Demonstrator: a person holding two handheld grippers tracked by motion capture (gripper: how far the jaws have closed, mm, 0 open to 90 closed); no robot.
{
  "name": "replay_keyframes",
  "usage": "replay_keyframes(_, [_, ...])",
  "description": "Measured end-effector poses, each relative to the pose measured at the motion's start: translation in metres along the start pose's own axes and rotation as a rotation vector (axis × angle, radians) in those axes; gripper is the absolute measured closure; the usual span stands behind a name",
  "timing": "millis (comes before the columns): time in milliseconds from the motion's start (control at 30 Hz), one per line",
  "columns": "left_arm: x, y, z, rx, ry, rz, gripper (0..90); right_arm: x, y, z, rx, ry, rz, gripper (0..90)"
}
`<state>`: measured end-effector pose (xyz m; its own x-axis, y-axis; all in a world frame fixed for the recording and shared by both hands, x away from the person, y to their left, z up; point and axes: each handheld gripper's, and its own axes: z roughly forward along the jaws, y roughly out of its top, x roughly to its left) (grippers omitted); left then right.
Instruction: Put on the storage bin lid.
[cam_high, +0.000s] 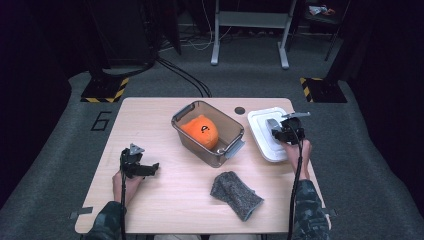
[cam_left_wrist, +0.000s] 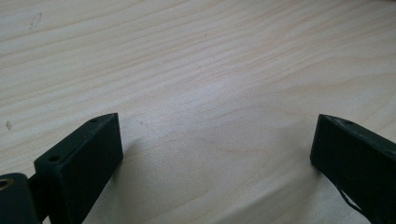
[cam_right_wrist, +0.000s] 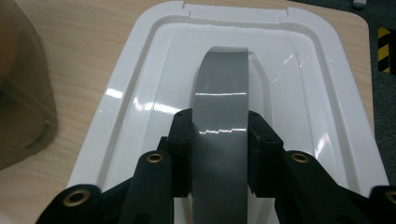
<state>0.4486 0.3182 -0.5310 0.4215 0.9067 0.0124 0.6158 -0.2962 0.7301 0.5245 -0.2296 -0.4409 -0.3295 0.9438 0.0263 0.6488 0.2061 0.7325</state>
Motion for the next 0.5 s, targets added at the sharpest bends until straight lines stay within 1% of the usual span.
replay_keyframes(33, [0.000,0.000,0.000,0.006,0.000,0.004,2.1,-0.001,0.001,-0.003,-0.008,-0.001,-0.003,66.8])
replay_keyframes(100, [0.000,0.000,0.000,0.001,0.000,0.002,2.3,-0.002,0.003,-0.006,-0.014,-0.004,-0.008,66.8])
replay_keyframes(133, [0.000,0.000,-0.001,0.006,-0.004,0.002,2.3,-0.002,0.004,-0.008,-0.013,0.001,-0.007,66.8])
replay_keyframes(300, [0.000,0.000,0.000,0.001,-0.003,0.002,2.4,-0.004,0.010,-0.018,-0.009,-0.015,-0.020,66.8])
replay_keyframes(333, [0.000,0.000,0.000,0.000,-0.003,0.000,2.4,-0.005,0.011,-0.019,-0.016,-0.014,-0.031,66.8])
replay_keyframes(400, [0.000,0.000,0.000,-0.002,-0.003,0.000,2.4,-0.005,0.014,-0.024,-0.016,-0.021,-0.024,66.8])
replay_keyframes(500, [0.000,0.000,0.000,-0.003,-0.001,-0.001,2.5,-0.006,0.019,-0.030,-0.024,-0.023,-0.036,66.8])
